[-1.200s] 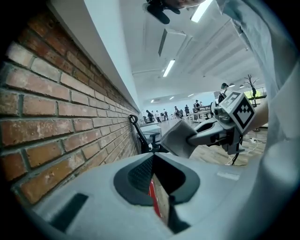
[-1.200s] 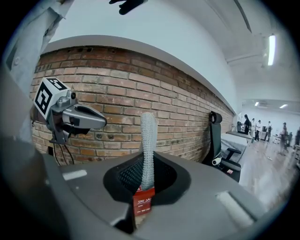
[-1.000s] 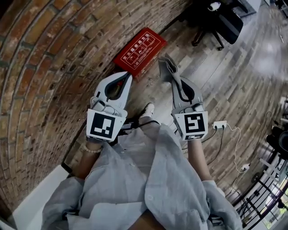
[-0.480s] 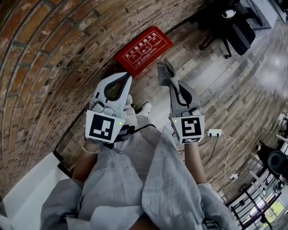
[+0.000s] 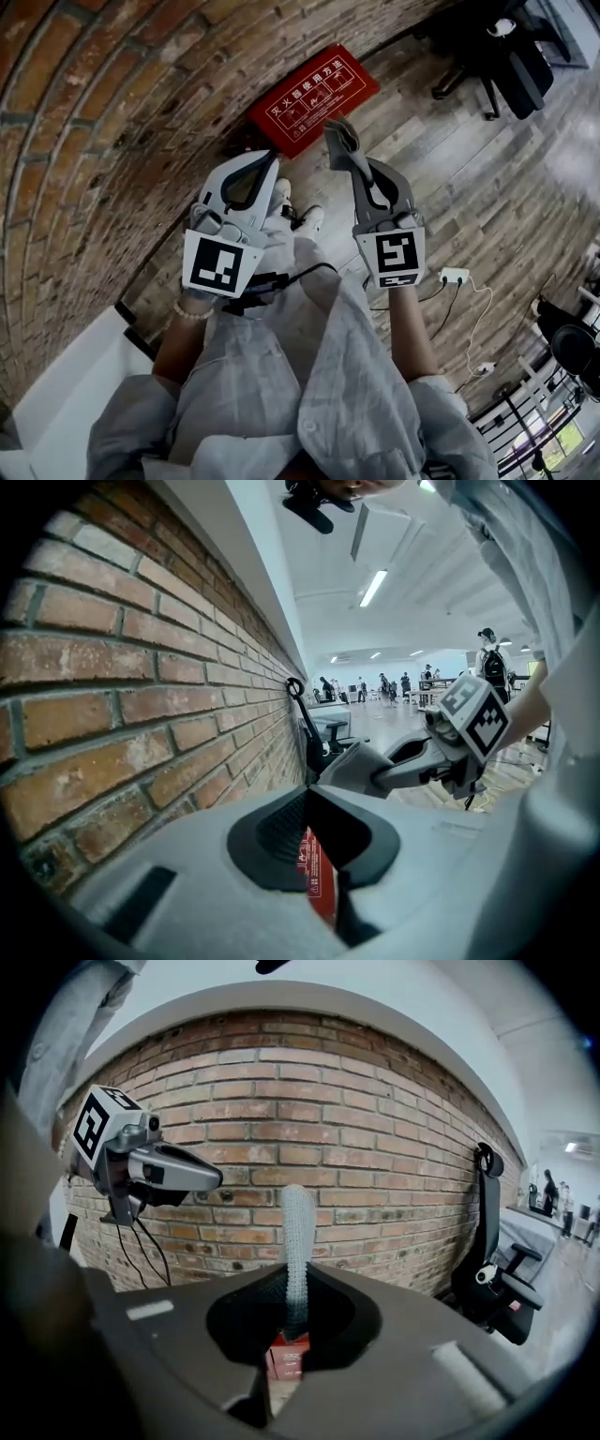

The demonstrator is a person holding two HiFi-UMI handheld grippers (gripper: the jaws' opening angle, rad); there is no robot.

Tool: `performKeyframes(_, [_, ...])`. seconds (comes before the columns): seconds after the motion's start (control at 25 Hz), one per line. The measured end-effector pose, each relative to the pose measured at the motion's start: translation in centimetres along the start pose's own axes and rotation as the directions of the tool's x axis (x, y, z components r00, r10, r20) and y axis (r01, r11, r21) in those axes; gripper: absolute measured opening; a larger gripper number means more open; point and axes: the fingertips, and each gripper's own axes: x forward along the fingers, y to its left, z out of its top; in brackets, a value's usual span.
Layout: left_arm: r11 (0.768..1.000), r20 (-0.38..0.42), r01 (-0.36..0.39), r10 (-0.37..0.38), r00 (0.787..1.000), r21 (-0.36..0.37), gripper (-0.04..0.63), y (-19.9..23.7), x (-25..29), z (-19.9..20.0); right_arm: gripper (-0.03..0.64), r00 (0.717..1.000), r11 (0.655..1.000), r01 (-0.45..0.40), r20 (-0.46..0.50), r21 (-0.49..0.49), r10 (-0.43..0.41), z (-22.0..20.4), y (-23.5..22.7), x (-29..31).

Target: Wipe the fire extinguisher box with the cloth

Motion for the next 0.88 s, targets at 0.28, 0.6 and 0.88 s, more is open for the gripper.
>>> performKeyframes(0.28, [1.0, -0.046, -0.015, 0.015, 0.999, -0.001, -0.002, 2.5, 2.1, -3.0, 0.02, 0.995, 0.995, -0.097, -0.032, 0.019, 0.098, -2.7, 1.1, 6.4])
performKeyframes(0.6, [0.997, -0.086, -0.026, 0.02, 0.996, -0.068, -0.002, 3.7, 4.7, -8.0, 0.02, 0.969, 0.974, -0.227, -0.094, 0.001, 0.226, -7.6, 4.3, 13.7])
performKeyframes(0.88, [0.995, -0.131, -0.051, 0.039, 0.991, -0.084, -0.002, 4.6, 5.6, -11.7, 0.02, 0.944, 0.953, -0.302, -0.147, -0.011, 0.297, -10.9, 7.6, 18.4])
